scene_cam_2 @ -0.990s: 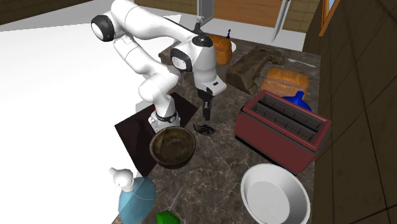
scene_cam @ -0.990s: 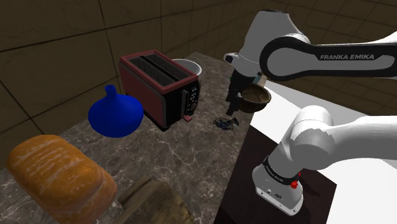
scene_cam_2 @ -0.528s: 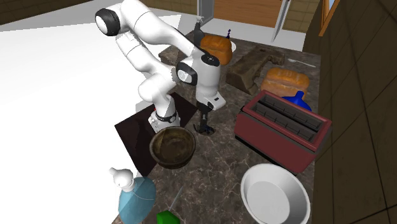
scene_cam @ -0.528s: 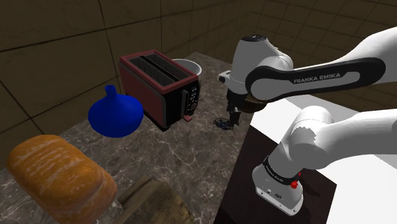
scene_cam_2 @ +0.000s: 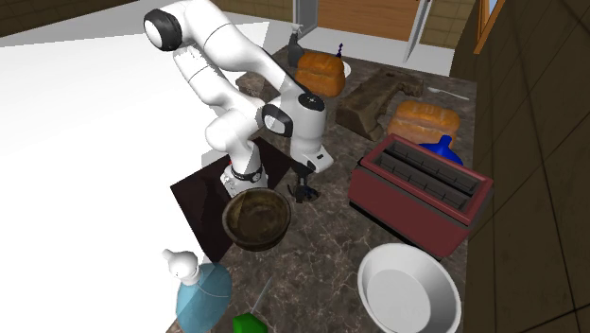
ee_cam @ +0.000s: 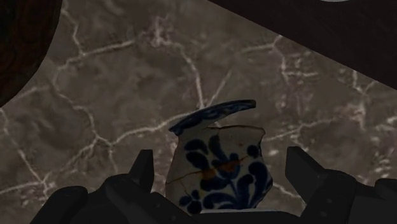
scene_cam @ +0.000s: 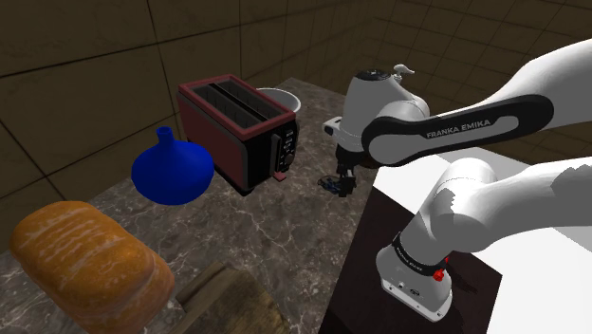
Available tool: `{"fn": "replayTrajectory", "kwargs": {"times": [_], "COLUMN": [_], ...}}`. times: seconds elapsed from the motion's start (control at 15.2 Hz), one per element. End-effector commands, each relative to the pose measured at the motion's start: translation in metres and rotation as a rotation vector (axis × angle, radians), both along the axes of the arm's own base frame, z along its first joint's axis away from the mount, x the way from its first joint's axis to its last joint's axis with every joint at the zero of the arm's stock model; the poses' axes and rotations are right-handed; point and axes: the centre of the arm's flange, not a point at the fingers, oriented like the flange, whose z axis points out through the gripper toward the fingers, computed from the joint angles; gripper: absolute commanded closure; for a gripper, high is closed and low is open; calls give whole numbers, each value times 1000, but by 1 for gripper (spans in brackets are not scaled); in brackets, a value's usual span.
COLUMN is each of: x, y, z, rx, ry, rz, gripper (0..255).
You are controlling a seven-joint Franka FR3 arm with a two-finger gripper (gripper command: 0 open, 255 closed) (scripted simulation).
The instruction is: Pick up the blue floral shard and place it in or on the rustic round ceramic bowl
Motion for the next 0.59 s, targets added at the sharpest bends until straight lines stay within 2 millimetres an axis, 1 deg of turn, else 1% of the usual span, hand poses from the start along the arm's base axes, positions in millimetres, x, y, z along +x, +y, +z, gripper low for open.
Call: {"fn": "replayTrajectory", "kwargs": {"times": [0.0, 0.26, 0.33, 0.53], "x": [0, 0, 0, 0], "y": [0, 0, 0, 0], "z": [-1, -1, -1, -1], "rx": [0, 0, 0, 0], "ry": [0, 0, 0, 0], "rz": [0, 0, 0, 0], "gripper": [0, 0, 255, 255]}}
